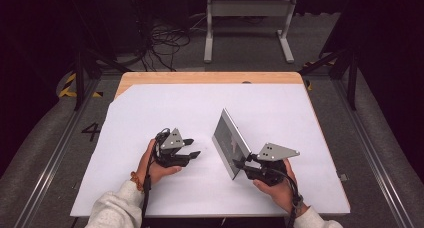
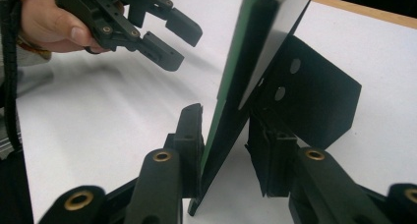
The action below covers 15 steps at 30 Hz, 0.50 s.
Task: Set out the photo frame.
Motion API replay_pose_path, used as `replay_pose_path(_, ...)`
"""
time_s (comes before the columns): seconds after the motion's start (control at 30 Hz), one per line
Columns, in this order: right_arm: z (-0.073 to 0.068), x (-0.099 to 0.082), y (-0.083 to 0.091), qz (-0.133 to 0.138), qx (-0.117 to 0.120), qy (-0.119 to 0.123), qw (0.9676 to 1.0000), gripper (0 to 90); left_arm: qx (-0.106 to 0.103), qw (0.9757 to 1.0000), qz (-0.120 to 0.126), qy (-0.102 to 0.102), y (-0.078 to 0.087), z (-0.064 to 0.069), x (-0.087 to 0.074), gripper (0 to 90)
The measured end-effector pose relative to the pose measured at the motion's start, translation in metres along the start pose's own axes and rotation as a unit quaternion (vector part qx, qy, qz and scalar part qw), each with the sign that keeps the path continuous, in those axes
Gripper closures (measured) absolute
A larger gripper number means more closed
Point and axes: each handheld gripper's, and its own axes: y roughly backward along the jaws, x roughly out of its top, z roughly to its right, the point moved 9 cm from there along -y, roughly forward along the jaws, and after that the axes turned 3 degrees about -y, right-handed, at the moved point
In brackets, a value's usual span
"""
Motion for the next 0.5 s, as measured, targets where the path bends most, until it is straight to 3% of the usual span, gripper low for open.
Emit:
replay_pose_path(0.23,0.004,-0.001,0.001,-0.001,0.023,-0.007,0.9997,72.8,-0.009,0.9999,-0.004,-0.004,-0.006,0.002,0.003,43.3)
replay_pose_path(0.5,0.005,0.0,0.002,-0.004,0.023,0.001,0.9997,77.6,-0.012,0.9999,-0.001,0.007,-0.013,-0.003,0.009,39.8)
